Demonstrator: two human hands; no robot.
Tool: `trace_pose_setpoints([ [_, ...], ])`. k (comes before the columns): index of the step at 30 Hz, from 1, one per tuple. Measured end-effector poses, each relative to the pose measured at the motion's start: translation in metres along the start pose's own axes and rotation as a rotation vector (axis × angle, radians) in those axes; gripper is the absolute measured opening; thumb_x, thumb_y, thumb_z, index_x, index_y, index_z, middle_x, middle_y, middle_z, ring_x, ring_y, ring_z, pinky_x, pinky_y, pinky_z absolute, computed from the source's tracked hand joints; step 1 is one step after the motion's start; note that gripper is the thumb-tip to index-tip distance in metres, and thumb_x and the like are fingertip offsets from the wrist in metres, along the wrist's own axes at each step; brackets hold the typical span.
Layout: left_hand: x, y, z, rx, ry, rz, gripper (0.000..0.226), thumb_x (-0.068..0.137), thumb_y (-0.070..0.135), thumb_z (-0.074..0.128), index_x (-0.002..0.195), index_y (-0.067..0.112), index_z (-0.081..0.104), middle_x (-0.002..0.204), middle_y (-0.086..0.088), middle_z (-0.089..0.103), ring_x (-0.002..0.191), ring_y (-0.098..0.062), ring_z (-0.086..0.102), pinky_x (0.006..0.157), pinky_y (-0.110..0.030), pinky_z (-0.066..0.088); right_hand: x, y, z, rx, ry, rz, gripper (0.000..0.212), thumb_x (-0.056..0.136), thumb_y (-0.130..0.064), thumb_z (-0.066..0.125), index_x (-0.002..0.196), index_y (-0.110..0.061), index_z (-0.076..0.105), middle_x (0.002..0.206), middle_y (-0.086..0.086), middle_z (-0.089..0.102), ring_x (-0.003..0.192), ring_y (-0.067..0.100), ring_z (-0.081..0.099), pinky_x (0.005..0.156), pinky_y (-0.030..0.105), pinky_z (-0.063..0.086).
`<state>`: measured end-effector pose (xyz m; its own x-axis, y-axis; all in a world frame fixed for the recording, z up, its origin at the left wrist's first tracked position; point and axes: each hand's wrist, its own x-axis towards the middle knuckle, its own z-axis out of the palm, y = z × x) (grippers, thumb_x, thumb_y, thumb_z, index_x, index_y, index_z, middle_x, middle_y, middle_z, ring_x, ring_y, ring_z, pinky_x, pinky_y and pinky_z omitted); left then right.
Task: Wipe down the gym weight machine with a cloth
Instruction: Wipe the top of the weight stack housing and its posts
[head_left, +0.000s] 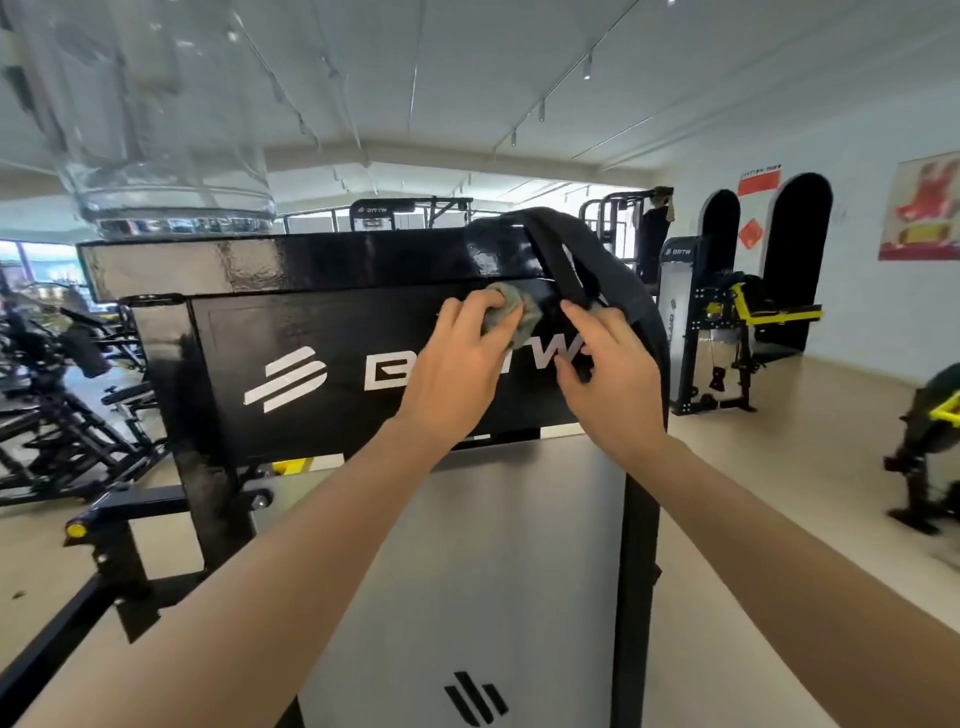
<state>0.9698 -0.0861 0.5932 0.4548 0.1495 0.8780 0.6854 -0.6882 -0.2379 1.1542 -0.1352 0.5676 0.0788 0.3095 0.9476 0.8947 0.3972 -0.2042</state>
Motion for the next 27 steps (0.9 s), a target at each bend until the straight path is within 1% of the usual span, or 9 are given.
trace_pose_setpoints([
  [3, -0.007, -0.004, -0.001, 0.006, -0.001, 0.004, 0.051, 0.089, 0.002, 0.070, 0.139, 0.006, 0.057, 0.133, -0.018, 0.052, 0.110, -0.034, 0.052, 0.076, -0.045, 0.059, 0.003, -0.008, -0.010, 0.088, 0.084, -0.122, 0.032, 0.089, -0.005, 0.071, 0.121, -0.007, 0.070, 0.091, 0.004, 0.067, 0.061, 0.007, 0.054, 0.063, 0.030, 0.055],
  [6, -0.018, -0.013, -0.014, 0.009, 0.061, -0.060, 0.049, 0.089, 0.000, 0.070, 0.137, 0.003, 0.059, 0.128, -0.020, 0.055, 0.107, -0.036, 0.054, 0.076, -0.045, 0.059, 0.020, -0.029, -0.024, 0.129, 0.217, -0.203, 0.027, 0.089, -0.010, 0.073, 0.116, -0.004, 0.070, 0.086, 0.005, 0.061, 0.058, 0.004, 0.047, 0.058, 0.019, 0.048],
  [8, -0.019, -0.018, -0.022, 0.022, 0.086, -0.095, 0.050, 0.089, -0.001, 0.069, 0.138, 0.003, 0.059, 0.127, -0.021, 0.055, 0.106, -0.037, 0.054, 0.074, -0.045, 0.059, 0.037, -0.038, -0.030, 0.117, 0.271, -0.172, 0.035, 0.086, -0.016, 0.076, 0.118, -0.006, 0.067, 0.096, 0.010, 0.059, 0.073, 0.003, 0.049, 0.067, 0.015, 0.046],
  [10, -0.016, -0.022, -0.028, 0.031, 0.112, -0.129, 0.050, 0.090, 0.000, 0.068, 0.138, 0.004, 0.058, 0.128, -0.023, 0.054, 0.107, -0.038, 0.053, 0.074, -0.045, 0.058, 0.054, -0.038, -0.033, 0.054, 0.247, -0.099, 0.046, 0.083, -0.026, 0.078, 0.123, -0.010, 0.065, 0.108, 0.014, 0.056, 0.095, 0.016, 0.053, 0.079, 0.024, 0.048],
  [13, -0.009, -0.028, -0.032, 0.041, 0.143, -0.153, 0.050, 0.090, 0.001, 0.068, 0.139, 0.004, 0.058, 0.129, -0.023, 0.054, 0.108, -0.036, 0.052, 0.079, -0.042, 0.056, 0.071, -0.033, -0.034, -0.114, 0.188, -0.033, 0.062, 0.079, -0.048, 0.076, 0.132, -0.020, 0.060, 0.126, 0.013, 0.051, 0.116, 0.024, 0.039, 0.097, 0.039, 0.045],
  [18, -0.004, -0.028, -0.030, 0.036, 0.162, -0.145, 0.048, 0.091, 0.001, 0.069, 0.138, 0.004, 0.058, 0.128, -0.023, 0.054, 0.110, -0.035, 0.053, 0.082, -0.039, 0.054, 0.090, -0.037, -0.034, -0.327, -0.175, 0.121, 0.102, 0.077, -0.074, 0.064, 0.159, -0.035, 0.018, 0.162, 0.015, 0.018, 0.146, 0.040, 0.016, 0.119, 0.047, 0.019],
  [20, -0.003, -0.027, -0.028, 0.025, 0.172, -0.150, 0.048, 0.090, 0.000, 0.069, 0.137, 0.003, 0.059, 0.128, -0.023, 0.054, 0.110, -0.035, 0.053, 0.084, -0.038, 0.053, 0.095, -0.036, -0.031, -0.418, -0.269, 0.140, 0.101, 0.080, -0.076, 0.060, 0.159, -0.031, 0.016, 0.156, 0.018, 0.033, 0.146, 0.044, 0.018, 0.118, 0.049, 0.020],
  [22, -0.003, -0.027, -0.027, 0.013, 0.178, -0.152, 0.048, 0.090, 0.000, 0.069, 0.137, 0.003, 0.059, 0.128, -0.023, 0.054, 0.109, -0.035, 0.052, 0.084, -0.038, 0.052, 0.097, -0.031, -0.029, -0.498, -0.297, 0.089, 0.090, 0.084, -0.071, 0.058, 0.157, -0.029, 0.026, 0.142, 0.014, 0.053, 0.141, 0.044, 0.026, 0.112, 0.049, 0.027],
  [27, -0.002, -0.027, -0.023, -0.021, 0.183, -0.140, 0.050, 0.090, -0.001, 0.068, 0.139, 0.004, 0.058, 0.129, -0.022, 0.054, 0.109, -0.034, 0.051, 0.085, -0.036, 0.051, 0.106, -0.003, -0.042, -0.445, -0.237, -0.081, 0.053, 0.096, -0.046, 0.058, 0.146, -0.036, 0.046, 0.107, -0.002, 0.068, 0.123, 0.034, 0.035, 0.096, 0.045, 0.024],
])
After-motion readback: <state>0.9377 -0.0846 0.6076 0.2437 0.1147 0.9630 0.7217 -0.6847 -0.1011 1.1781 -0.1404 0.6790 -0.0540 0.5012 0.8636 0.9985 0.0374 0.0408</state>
